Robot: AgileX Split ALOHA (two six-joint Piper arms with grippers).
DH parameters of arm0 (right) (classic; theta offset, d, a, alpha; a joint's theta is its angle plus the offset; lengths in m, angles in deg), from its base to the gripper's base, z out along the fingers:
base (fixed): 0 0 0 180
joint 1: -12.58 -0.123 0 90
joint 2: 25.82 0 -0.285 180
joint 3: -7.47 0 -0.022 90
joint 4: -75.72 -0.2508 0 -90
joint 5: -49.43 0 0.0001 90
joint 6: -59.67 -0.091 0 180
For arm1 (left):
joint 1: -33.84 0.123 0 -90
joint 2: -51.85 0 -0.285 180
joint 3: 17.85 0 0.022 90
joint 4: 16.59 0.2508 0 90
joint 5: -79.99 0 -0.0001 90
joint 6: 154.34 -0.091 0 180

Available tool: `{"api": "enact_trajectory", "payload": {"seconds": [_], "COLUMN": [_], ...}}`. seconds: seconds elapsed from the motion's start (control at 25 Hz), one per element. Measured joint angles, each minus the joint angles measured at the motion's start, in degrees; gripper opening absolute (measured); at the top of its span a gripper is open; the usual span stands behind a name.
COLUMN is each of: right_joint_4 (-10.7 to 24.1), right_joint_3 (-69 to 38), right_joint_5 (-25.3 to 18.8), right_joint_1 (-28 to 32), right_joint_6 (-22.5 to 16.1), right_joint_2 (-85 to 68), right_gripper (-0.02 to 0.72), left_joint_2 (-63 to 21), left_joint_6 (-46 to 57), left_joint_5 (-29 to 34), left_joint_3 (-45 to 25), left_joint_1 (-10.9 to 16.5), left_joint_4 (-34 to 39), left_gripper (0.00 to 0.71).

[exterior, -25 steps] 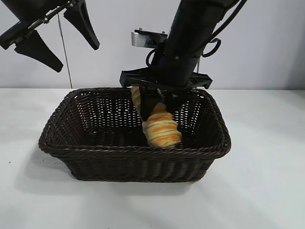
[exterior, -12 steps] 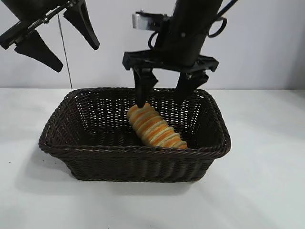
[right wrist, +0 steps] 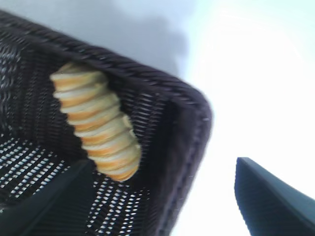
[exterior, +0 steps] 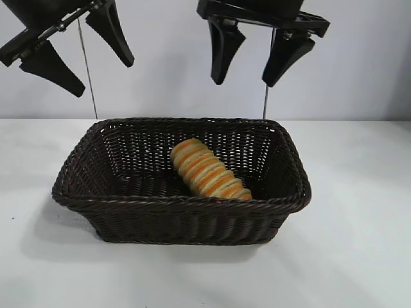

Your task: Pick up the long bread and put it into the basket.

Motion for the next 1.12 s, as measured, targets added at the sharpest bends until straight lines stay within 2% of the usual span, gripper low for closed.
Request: {"api": "enact_trajectory", "payload": {"seconds": [0.24, 1.12], "right_joint_4": [-4.8, -6.8], "right_joint_3": [0.0, 0.0], "right_joint_5": [0.0, 0.0], "right_joint_1": [4.6, 5.5], "right_joint_6": [2.7, 3.1], "right_joint_2": [0.0, 0.0], "right_gripper": [0.57, 0.57], "left_joint_2": [0.0, 0.0], "left_joint_6": [0.0, 0.0], "left_joint_5": [-0.3, -0.4], "left_joint_3": [0.0, 0.0], "left_joint_1": [0.0, 0.0], "left_joint_4": [0.0, 0.0], "left_gripper": [0.568, 0.568]}}
